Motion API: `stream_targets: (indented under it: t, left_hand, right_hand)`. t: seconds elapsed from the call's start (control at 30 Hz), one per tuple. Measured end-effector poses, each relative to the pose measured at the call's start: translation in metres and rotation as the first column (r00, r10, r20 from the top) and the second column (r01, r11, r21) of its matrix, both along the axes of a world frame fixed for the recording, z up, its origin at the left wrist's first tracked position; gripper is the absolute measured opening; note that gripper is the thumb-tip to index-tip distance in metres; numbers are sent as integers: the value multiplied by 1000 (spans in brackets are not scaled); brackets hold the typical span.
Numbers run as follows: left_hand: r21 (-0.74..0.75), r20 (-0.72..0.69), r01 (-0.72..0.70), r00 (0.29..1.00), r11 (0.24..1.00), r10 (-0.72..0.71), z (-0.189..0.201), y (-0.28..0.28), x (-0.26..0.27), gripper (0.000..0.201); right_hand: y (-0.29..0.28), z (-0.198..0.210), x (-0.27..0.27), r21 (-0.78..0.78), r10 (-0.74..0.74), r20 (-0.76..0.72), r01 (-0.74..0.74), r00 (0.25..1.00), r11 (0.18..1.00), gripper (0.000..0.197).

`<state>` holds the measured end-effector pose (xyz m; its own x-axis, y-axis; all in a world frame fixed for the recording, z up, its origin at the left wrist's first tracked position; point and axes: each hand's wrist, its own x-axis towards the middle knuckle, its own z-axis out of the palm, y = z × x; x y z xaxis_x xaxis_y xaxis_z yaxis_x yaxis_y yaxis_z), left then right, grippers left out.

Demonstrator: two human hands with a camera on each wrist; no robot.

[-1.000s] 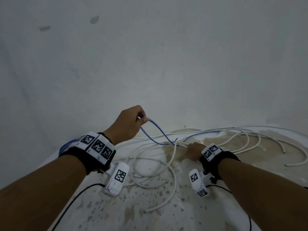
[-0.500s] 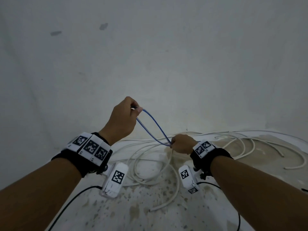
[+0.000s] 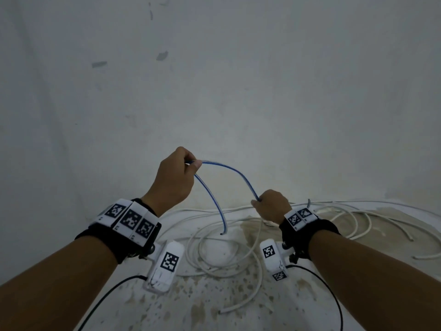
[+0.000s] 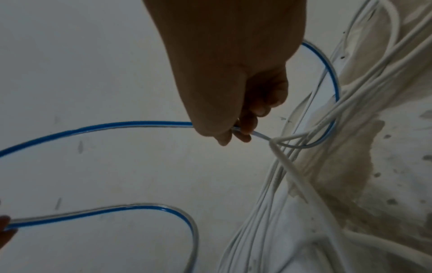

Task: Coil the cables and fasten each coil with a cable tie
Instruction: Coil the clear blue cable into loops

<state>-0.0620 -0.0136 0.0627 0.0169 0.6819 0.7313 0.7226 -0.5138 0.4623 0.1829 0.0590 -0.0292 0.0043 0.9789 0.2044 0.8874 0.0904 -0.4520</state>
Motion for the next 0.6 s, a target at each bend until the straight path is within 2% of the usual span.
stream_targets:
  t: [0.1,0.17,0.23,0.37,0.4,0.5,0.53,0.57,0.6]
  left_hand:
    - [-69,-59,-42,997,997,38,-3,1,-7,15]
    - [-143,-130,-81,990,986,62,-7,4,-14,18]
    - [-215,-184,-104,981,971,64,-14,9,-19,20]
    - [-340,-209,-166,973,926,98,-25,16,-26,22]
    - [-379,-213,-178,972,908,101,-28,18,-27,24]
    - [-444,-221,-186,971,877,94,-36,20,-28,30]
    - [-459,-203,-169,976,872,81,-39,20,-27,29]
    - [-471,-192,-148,979,870,62,-42,19,-26,27]
    - [-480,-196,-134,980,867,43,-44,19,-24,24]
  right_hand:
    - [1,11,5,65,-15,-135,24,991,998,39]
    - [-1,20,7,109,24,-354,15,935,994,32]
    - [-5,32,7,131,65,-595,17,801,991,24]
    - [-14,59,9,248,234,-787,-55,571,967,12]
    - [-15,66,11,257,257,-831,-69,493,964,17]
    - [-18,85,19,219,236,-958,-119,160,968,19]
    - [-19,89,23,210,222,-970,-118,100,971,21]
    - [-18,91,25,213,223,-970,-105,98,971,22]
    - [-17,92,28,222,232,-964,-86,128,971,19]
